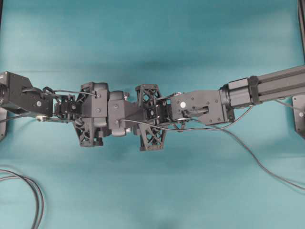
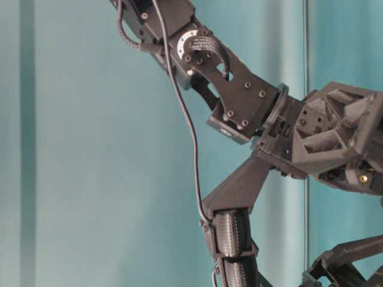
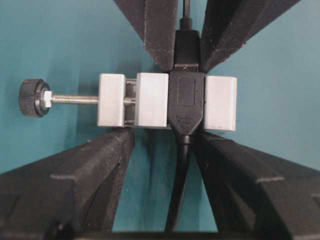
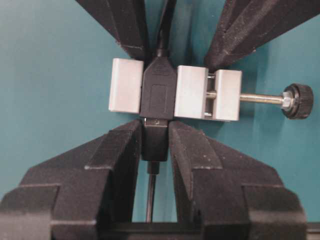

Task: Insert the USB cable into the female connector supported by the left arm.

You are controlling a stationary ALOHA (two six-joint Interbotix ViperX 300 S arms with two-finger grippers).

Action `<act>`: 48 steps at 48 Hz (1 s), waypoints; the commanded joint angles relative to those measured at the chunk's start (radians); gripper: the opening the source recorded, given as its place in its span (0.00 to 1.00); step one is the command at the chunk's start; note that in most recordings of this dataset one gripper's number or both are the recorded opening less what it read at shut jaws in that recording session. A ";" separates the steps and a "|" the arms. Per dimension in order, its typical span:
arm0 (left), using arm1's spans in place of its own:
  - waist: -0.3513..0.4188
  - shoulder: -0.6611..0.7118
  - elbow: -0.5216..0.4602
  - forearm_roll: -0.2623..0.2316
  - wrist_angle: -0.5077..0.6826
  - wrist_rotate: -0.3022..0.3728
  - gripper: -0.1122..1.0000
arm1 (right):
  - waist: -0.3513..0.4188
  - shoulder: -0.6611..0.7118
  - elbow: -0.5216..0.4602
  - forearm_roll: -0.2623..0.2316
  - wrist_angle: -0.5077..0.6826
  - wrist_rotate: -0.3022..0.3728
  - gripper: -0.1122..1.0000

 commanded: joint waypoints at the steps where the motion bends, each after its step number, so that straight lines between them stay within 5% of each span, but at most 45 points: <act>1: -0.037 0.006 -0.032 0.002 0.015 -0.006 0.72 | 0.011 -0.003 -0.080 -0.003 -0.002 -0.011 0.29; 30: -0.038 -0.021 0.003 0.003 0.040 -0.011 0.72 | 0.011 -0.034 -0.040 -0.002 -0.020 -0.009 0.29; 48: -0.038 -0.055 0.064 0.003 -0.067 -0.014 0.73 | 0.009 -0.071 0.032 -0.003 -0.094 -0.005 0.29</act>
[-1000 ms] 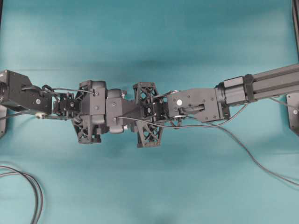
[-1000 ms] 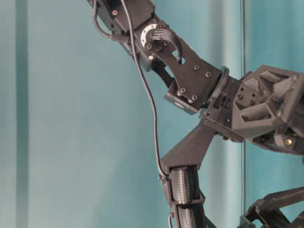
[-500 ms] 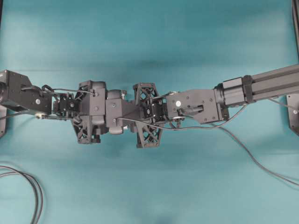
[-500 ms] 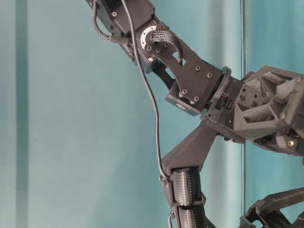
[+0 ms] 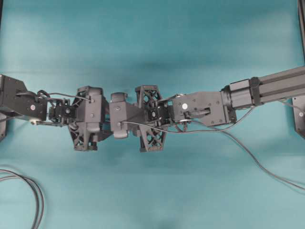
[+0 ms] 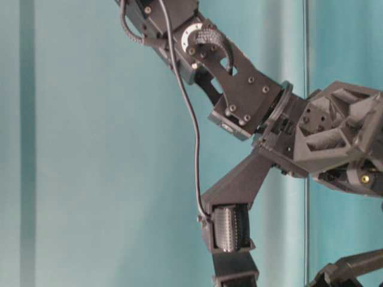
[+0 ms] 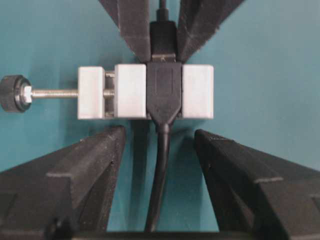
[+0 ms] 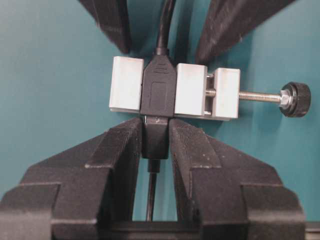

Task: Insert the USB cable into the female connector supported by the left arm.

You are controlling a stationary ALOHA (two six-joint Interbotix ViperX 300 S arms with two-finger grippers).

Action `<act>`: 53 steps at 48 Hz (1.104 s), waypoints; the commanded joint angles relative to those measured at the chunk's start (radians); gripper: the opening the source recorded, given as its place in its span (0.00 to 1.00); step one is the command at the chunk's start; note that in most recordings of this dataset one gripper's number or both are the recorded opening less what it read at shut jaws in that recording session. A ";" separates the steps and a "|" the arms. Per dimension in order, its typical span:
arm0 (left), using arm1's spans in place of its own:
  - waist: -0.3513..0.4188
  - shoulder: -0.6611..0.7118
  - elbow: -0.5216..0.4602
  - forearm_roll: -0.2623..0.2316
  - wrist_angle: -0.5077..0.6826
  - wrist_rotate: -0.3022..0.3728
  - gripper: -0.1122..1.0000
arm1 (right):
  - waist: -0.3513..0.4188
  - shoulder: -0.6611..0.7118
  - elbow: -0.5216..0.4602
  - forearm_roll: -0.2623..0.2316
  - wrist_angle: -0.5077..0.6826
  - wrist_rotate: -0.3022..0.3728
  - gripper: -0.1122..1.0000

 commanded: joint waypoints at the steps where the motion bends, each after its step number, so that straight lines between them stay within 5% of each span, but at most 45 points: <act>1: -0.011 -0.020 0.008 0.002 -0.017 -0.014 0.73 | 0.006 -0.057 -0.005 -0.002 -0.025 0.005 0.29; 12: -0.011 -0.020 0.032 0.002 -0.032 -0.015 0.73 | 0.005 -0.071 0.026 -0.002 -0.029 0.028 0.31; 18: -0.009 -0.021 0.046 0.000 -0.044 -0.015 0.73 | 0.005 -0.080 0.051 -0.003 -0.029 0.046 0.57; 22: -0.008 -0.025 0.052 0.000 -0.051 -0.017 0.73 | 0.005 -0.084 0.060 -0.003 -0.029 0.055 0.62; 41: 0.003 -0.051 0.072 0.000 -0.052 -0.017 0.72 | 0.003 -0.106 0.095 -0.002 -0.031 0.052 0.56; 53: 0.009 -0.057 0.072 0.002 -0.071 -0.017 0.72 | 0.006 -0.106 0.118 -0.002 -0.080 0.037 0.20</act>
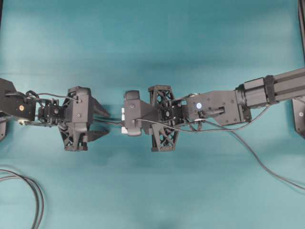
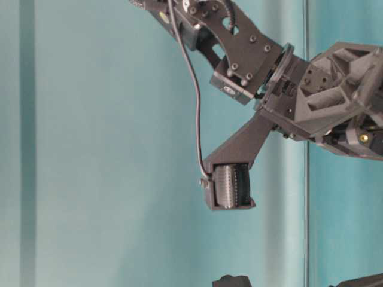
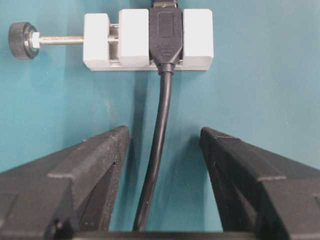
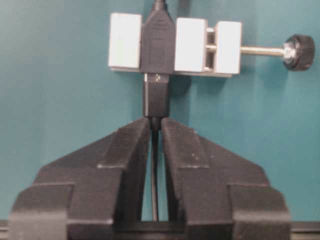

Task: Insert the USB cable into the female connector supported by the left arm.

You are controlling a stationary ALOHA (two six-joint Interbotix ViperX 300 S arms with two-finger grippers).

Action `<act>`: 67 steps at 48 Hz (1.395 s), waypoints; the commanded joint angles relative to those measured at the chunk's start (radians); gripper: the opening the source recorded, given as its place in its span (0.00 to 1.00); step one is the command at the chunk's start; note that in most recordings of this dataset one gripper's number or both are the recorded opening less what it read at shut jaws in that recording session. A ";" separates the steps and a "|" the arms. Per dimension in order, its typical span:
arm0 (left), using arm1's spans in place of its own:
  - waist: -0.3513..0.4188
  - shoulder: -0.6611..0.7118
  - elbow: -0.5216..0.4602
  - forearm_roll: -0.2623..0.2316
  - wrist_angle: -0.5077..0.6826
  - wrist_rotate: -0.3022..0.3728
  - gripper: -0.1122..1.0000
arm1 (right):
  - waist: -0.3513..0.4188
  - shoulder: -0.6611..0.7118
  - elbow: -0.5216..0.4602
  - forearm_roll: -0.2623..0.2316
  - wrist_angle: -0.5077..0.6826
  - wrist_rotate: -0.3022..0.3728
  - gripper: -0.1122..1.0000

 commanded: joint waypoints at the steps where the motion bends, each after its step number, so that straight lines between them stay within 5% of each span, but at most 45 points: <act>1: 0.006 -0.020 -0.006 0.002 -0.012 -0.015 0.72 | 0.003 -0.040 -0.005 -0.003 -0.023 -0.005 0.19; 67: 0.031 0.081 -0.109 0.002 -0.095 -0.012 0.72 | 0.002 -0.032 -0.031 -0.003 -0.032 -0.008 0.19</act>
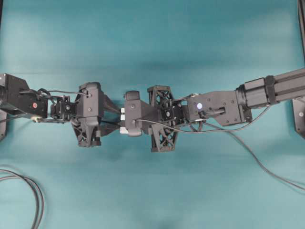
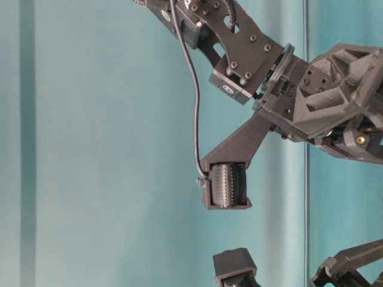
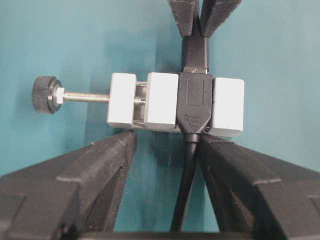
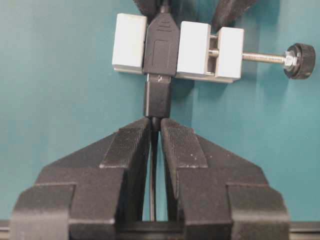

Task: Insert the USB cable into the female connector supported by the left arm.

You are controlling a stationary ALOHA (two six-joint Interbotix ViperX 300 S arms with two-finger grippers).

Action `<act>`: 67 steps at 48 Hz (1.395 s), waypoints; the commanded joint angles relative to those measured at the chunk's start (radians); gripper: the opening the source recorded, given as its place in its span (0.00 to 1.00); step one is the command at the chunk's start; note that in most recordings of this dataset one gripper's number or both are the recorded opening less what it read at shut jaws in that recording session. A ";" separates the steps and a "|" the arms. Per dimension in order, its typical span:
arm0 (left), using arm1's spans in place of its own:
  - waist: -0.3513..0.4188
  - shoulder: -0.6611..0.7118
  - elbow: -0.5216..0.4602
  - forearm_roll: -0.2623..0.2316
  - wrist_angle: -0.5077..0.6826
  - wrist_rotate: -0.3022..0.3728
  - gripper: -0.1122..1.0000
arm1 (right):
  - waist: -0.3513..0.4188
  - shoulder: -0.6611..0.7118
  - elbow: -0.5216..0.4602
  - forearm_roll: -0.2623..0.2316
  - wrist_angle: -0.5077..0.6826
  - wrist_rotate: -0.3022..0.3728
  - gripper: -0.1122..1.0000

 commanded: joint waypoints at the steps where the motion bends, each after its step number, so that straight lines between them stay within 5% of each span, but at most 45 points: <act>1: -0.002 -0.008 -0.034 0.000 -0.005 -0.009 0.72 | 0.002 -0.031 -0.028 -0.003 -0.014 0.000 0.19; 67: -0.014 0.046 -0.115 0.002 0.029 -0.008 0.72 | -0.003 -0.031 -0.035 -0.003 -0.052 0.000 0.19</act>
